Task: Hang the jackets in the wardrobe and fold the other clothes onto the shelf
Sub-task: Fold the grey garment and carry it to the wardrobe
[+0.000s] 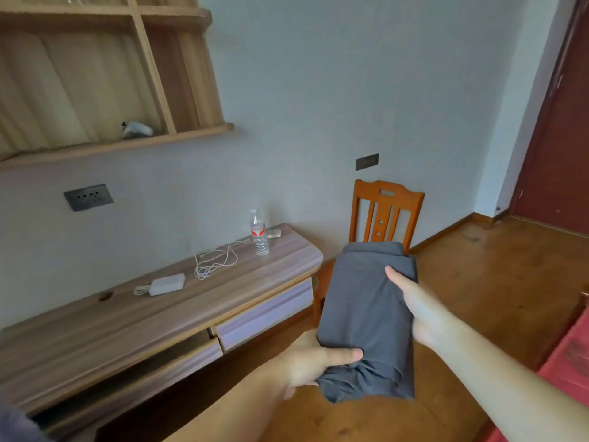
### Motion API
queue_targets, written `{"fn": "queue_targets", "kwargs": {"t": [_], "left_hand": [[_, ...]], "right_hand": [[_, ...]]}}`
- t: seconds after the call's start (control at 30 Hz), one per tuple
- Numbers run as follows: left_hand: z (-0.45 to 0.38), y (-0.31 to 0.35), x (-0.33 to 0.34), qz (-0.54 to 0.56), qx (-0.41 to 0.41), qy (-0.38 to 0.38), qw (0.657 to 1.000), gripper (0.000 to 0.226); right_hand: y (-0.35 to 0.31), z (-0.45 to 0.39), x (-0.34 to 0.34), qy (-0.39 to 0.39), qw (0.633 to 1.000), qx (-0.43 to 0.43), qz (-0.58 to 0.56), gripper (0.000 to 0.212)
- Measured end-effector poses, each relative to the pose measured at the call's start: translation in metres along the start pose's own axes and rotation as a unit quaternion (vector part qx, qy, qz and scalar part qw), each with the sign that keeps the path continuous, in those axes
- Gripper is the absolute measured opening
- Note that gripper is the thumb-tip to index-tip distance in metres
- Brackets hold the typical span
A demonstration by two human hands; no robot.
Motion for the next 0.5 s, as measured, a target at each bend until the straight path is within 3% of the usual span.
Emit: {"fn": "queue_targets", "kwargs": {"t": [0.17,0.4,0.5], "left_hand": [[-0.070,0.053,-0.035,0.026,0.024,-0.055,0.998,0.071],[-0.177,0.129,-0.078,0.048,0.069,-0.146,0.986,0.075],[-0.213,0.160,-0.074,0.060,0.073,-0.199,0.975,0.058]], "right_hand": [[-0.024,-0.072,0.017,0.039,0.998,-0.040,0.020,0.054],[-0.047,-0.154,0.027,0.137,0.986,-0.094,0.022,0.033],[-0.058,-0.177,0.018,0.185,0.976,-0.112,0.036,0.035]]}}
Point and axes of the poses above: each hand's wrist, its own z-axis away from the middle knuckle, its own x-axis out of the palm, y = z × x, the point moved 6 cm from there along -z, towards the middle knuckle, and after that the axes turned 13 degrees about -x, right-handed, at the moved point
